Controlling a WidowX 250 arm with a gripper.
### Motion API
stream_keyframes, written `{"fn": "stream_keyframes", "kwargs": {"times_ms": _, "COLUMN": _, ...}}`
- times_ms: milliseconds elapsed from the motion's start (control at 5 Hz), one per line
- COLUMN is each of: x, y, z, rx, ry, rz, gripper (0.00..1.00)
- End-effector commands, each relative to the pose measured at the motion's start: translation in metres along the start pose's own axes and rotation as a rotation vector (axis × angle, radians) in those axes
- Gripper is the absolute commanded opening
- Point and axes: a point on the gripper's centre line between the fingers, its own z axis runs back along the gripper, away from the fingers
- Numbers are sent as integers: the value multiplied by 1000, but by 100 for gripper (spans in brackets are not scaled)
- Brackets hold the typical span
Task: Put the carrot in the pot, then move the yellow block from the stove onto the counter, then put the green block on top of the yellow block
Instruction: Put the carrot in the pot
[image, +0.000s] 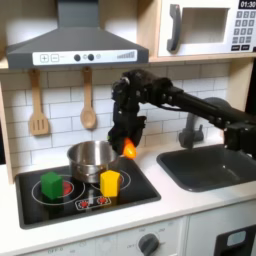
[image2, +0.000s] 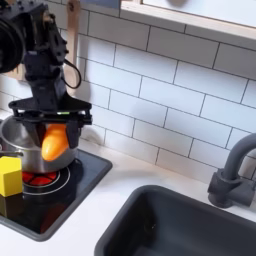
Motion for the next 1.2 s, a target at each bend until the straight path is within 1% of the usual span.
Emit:
{"fn": "stream_keyframes", "kwargs": {"times_ms": 0, "x": 22, "y": 24, "z": -6, "rx": 10, "ry": 16, "rz": 65, "gripper": 0}}
{"fn": "stream_keyframes", "kwargs": {"times_ms": 400, "x": 36, "y": 37, "z": -7, "rx": 16, "ry": 17, "rz": 100, "gripper": 0}}
{"fn": "stream_keyframes", "kwargs": {"times_ms": 600, "x": 37, "y": 38, "z": -11, "rx": 21, "ry": 24, "rz": 100, "gripper": 0}}
{"fn": "stream_keyframes", "kwargs": {"times_ms": 800, "x": 33, "y": 34, "z": -12, "rx": 24, "ry": 26, "rz": 83, "gripper": 0}}
{"fn": "stream_keyframes", "kwargs": {"times_ms": 1000, "x": 33, "y": 37, "z": -15, "rx": 30, "ry": 27, "rz": 83, "gripper": 0}}
